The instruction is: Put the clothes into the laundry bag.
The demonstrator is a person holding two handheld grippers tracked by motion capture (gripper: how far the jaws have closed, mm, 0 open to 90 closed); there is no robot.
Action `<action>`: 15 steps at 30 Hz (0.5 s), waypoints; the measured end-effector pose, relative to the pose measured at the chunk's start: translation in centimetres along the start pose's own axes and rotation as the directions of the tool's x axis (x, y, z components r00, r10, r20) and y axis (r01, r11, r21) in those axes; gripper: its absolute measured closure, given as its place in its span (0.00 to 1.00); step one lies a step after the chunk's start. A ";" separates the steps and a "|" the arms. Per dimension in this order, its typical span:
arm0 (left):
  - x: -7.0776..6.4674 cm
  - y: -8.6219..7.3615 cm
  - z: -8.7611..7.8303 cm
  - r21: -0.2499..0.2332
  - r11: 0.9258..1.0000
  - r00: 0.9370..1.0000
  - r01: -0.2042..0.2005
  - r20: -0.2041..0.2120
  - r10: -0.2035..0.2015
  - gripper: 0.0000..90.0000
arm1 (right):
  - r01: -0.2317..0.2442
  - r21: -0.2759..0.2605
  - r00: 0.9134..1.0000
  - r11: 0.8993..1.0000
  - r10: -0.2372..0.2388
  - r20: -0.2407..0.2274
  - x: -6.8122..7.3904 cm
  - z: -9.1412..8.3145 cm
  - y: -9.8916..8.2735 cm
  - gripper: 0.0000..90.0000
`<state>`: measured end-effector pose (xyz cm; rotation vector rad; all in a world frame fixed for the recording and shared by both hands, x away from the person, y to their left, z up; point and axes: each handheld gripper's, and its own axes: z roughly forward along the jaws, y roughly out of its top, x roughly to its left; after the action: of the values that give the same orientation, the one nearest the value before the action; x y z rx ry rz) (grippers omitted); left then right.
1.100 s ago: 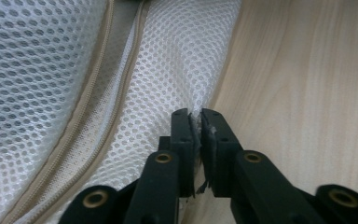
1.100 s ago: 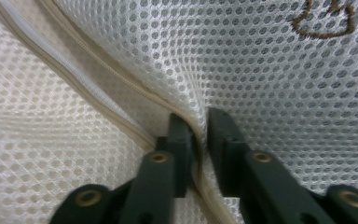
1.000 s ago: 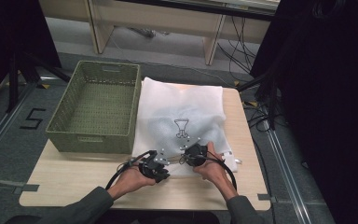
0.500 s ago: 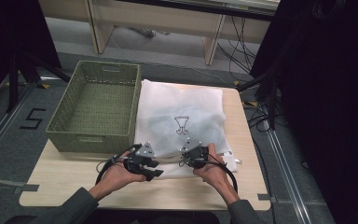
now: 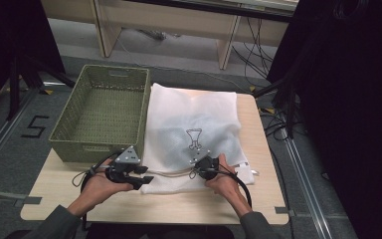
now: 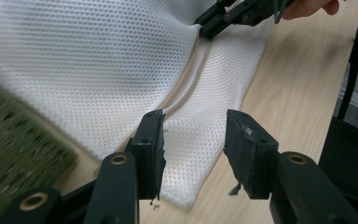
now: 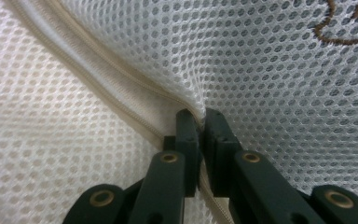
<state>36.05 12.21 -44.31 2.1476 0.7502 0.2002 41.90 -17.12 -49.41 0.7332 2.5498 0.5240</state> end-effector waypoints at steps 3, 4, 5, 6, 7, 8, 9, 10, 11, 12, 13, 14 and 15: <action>0.3 -0.4 -0.5 -0.009 1.000 1.000 0.026 -0.010 -0.026 0.60 | -0.014 -0.006 1.000 1.000 0.014 0.011 -0.2 0.2 0.1 0.95; 0.4 -0.5 -0.6 -0.004 1.000 1.000 0.025 -0.006 -0.025 0.60 | -0.012 -0.014 1.000 1.000 0.012 0.020 -0.4 0.4 0.2 0.95; 0.5 -0.7 -0.8 0.005 0.999 0.999 0.034 -0.012 -0.034 0.60 | -0.014 -0.014 1.000 1.000 0.014 0.024 -0.5 0.5 0.3 0.95; 0.6 -0.7 -0.8 0.007 1.000 1.000 0.024 -0.013 -0.024 0.59 | -0.017 -0.017 0.999 1.000 0.017 0.038 -0.6 0.7 0.5 0.95; 0.6 -0.8 -0.8 0.011 1.000 1.000 0.025 -0.014 -0.025 0.59 | -0.027 -0.014 0.999 1.000 0.028 0.039 -0.6 0.8 0.5 0.95; 0.6 -0.8 -0.8 0.011 1.000 1.000 0.022 -0.013 -0.021 0.58 | -0.023 -0.020 0.998 1.000 0.024 0.050 -0.8 1.0 0.6 0.95; 0.6 -0.8 -0.8 0.014 1.000 1.000 0.023 -0.020 -0.023 0.58 | -0.010 -0.028 0.998 1.000 0.012 0.060 -1.2 1.2 0.7 0.95; 0.6 -0.8 -0.8 0.015 1.000 1.000 0.025 -0.019 -0.024 0.58 | -0.010 -0.028 0.998 1.000 0.012 0.060 -1.2 1.2 0.7 0.95; 0.6 -0.8 -0.8 0.018 1.000 1.000 0.023 -0.020 -0.022 0.58 | -0.033 -0.024 0.998 0.999 0.034 0.057 -1.1 1.3 0.7 0.94; 0.6 -0.9 -0.6 0.007 0.999 0.999 0.034 -0.015 -0.034 0.58 | -0.043 -0.021 0.997 0.999 0.044 0.063 -1.2 1.2 0.7 0.94; 0.7 -0.9 -0.7 0.017 1.000 1.000 0.022 -0.016 -0.021 0.57 | -0.035 -0.029 0.996 0.999 0.037 0.075 -1.3 1.3 0.7 0.92; 0.7 -1.0 -0.6 0.016 0.999 0.999 0.034 -0.019 -0.034 0.57 | -0.034 -0.032 0.997 0.999 0.036 0.074 -1.3 1.3 0.7 0.89; 0.8 -1.0 -0.7 0.026 0.999 0.999 0.028 -0.030 -0.027 0.56 | -0.045 -0.027 0.996 0.999 0.047 0.074 -1.3 1.2 0.7 0.85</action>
<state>35.98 13.63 -44.73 2.1622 0.8036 0.2089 43.77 -17.05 -49.73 0.7895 2.4583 0.5330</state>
